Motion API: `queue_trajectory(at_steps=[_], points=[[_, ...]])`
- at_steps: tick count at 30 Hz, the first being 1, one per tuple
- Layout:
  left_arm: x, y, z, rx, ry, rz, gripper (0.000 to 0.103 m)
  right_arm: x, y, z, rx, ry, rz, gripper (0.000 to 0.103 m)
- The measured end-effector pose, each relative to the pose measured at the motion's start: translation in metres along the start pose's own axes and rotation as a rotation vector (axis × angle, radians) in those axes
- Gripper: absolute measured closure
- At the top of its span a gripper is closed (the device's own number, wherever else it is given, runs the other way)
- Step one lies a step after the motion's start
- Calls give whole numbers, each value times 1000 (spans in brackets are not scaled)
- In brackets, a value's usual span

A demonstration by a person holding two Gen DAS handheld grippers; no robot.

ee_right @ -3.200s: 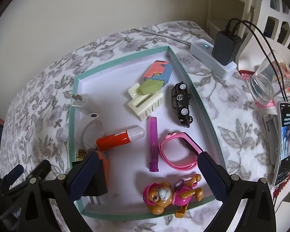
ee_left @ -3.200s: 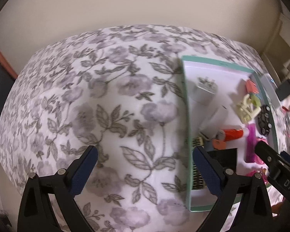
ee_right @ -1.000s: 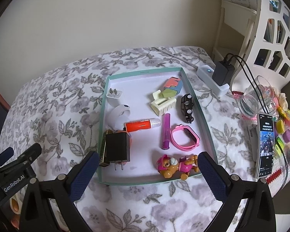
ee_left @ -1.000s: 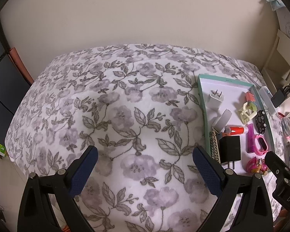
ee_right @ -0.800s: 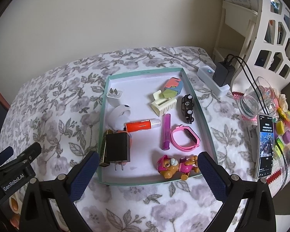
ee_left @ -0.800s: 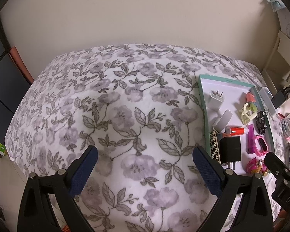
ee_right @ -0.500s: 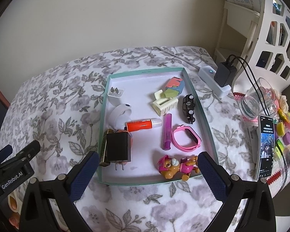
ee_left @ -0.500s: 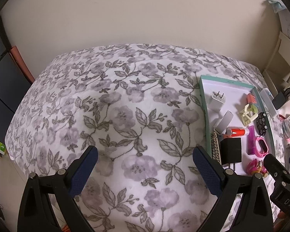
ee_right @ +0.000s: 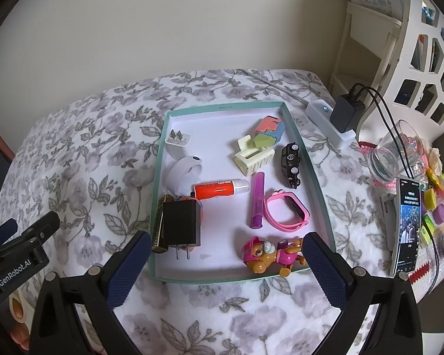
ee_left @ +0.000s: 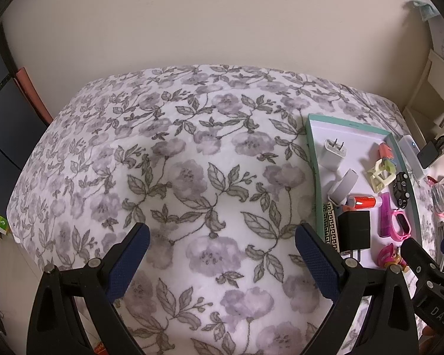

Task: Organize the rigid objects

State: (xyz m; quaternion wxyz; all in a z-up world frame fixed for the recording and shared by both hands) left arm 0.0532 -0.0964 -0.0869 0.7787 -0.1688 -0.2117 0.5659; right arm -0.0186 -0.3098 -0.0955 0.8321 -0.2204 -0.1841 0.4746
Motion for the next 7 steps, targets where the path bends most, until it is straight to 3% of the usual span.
queue_trajectory(at_steps=[7], points=[[-1, -1, 1, -7, 5, 0, 4, 0, 1, 0, -1, 1, 0, 0]])
Point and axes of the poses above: each gripper's, at about its wrist camera, not at the fingertips, and z roughly against the way its jaws point, x to its left, y to its underside, the point moved 9 cm from there along -z, roughly the way its jaws point, and after that the axes turned 8 degrees about -z, right-handed, at the moved point
